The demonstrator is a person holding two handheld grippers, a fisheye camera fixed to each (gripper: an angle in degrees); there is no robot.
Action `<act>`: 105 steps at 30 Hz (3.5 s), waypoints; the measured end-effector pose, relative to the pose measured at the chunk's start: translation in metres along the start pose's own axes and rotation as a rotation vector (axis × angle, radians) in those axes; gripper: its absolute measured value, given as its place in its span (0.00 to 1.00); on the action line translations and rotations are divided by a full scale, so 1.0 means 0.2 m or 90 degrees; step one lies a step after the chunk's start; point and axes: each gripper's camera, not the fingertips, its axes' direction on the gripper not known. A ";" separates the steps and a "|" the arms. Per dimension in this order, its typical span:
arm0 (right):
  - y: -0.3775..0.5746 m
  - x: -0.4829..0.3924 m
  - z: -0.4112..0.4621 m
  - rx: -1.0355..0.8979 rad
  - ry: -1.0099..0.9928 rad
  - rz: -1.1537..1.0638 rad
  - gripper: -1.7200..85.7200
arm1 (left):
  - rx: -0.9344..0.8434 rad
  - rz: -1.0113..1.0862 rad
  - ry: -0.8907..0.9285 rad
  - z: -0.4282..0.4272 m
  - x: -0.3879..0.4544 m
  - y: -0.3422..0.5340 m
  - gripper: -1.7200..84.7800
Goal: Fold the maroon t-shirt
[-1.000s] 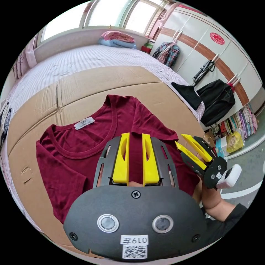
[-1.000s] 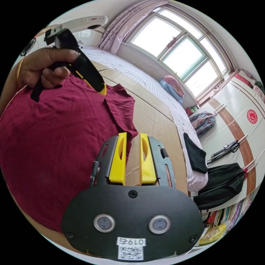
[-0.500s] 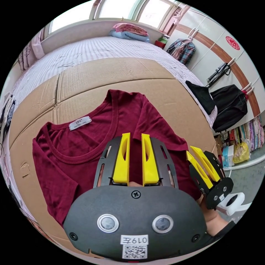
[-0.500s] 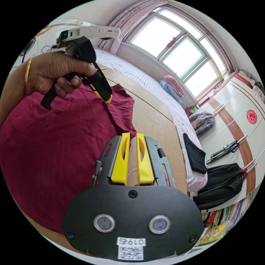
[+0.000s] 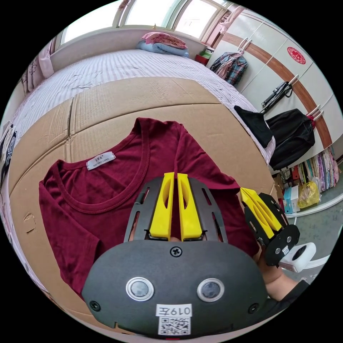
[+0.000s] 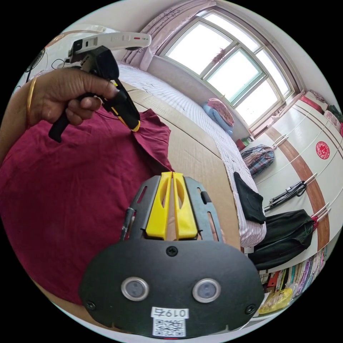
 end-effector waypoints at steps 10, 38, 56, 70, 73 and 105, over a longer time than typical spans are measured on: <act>-0.04 -0.06 0.07 -0.003 0.008 0.000 0.01 | 0.031 0.004 0.044 -0.13 -0.08 -0.33 0.03; -0.56 -1.12 0.19 0.006 0.087 -0.225 0.12 | 0.033 -0.054 0.202 -0.34 -0.43 -1.07 0.04; -0.76 -1.52 -0.21 0.040 0.139 -0.120 0.01 | -0.009 -0.137 0.304 -0.28 -0.75 -1.48 0.19; -1.06 -1.74 -0.75 0.053 0.112 -0.089 0.01 | -0.053 -0.204 0.418 -0.09 -0.86 -1.70 0.08; -1.15 -1.82 -0.89 0.050 0.114 -0.109 0.01 | -0.046 -0.199 0.411 -0.11 -0.88 -1.71 0.05; -3.08 -0.44 -2.55 0.099 -0.438 0.020 0.01 | -0.061 -0.105 0.362 -0.10 -0.87 -1.65 0.03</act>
